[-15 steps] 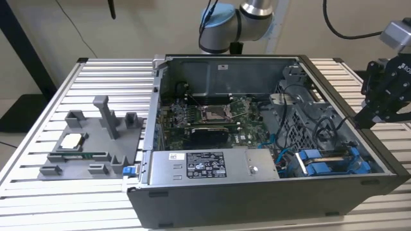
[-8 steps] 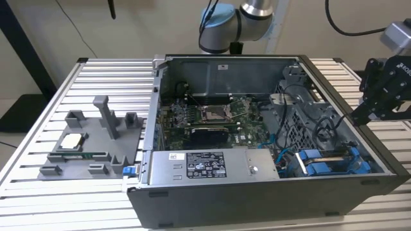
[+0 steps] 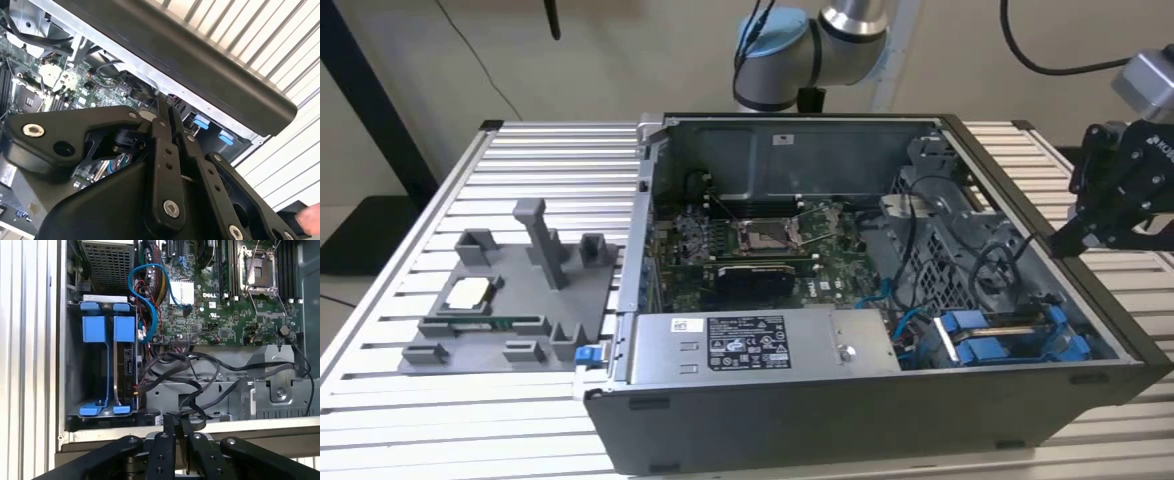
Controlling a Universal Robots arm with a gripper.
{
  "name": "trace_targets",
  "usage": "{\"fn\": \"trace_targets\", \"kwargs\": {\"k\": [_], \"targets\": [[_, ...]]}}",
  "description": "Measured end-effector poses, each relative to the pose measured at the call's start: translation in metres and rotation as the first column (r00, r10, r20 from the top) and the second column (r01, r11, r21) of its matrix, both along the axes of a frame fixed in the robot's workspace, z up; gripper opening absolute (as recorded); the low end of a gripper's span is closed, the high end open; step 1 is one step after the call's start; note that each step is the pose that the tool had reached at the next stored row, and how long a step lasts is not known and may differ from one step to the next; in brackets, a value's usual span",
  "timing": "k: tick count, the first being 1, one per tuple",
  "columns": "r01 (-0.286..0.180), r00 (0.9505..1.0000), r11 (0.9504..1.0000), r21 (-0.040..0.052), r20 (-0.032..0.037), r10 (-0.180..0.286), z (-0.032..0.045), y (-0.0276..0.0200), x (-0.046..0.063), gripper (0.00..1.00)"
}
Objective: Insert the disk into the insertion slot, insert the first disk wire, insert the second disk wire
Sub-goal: 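Insert the second disk wire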
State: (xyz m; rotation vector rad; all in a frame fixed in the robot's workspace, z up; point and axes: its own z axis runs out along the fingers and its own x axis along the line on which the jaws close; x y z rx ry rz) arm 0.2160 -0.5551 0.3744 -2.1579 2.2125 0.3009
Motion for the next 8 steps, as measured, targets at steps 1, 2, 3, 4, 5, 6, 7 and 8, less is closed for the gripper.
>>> {"fn": "trace_targets", "kwargs": {"k": [1, 2, 3, 4, 5, 6, 7, 8], "targets": [[0.001, 1.0000, 1.0000, 0.0002, 0.0000, -0.001, 0.0000, -0.0004, 0.000, 0.16], [0.002, 1.0000, 1.0000, 0.0003, -0.0001, -0.002, 0.0002, -0.0006, -0.002, 0.16], [0.003, 1.0000, 1.0000, 0.0007, -0.0002, -0.003, 0.0005, -0.0008, -0.003, 0.16], [0.003, 1.0000, 1.0000, 0.0008, -0.0002, -0.003, 0.0011, -0.0009, -0.006, 0.16], [0.003, 1.0000, 1.0000, 0.0008, -0.0001, -0.003, 0.0019, -0.0009, -0.009, 0.16], [0.003, 1.0000, 1.0000, 0.0009, -0.0002, -0.003, 0.0027, -0.0010, -0.011, 0.16], [0.003, 1.0000, 1.0000, 0.0008, -0.0002, -0.003, 0.0037, -0.0010, -0.014, 0.16], [0.003, 1.0000, 1.0000, 0.0008, -0.0001, -0.003, 0.0047, -0.0011, -0.017, 0.16]]}}
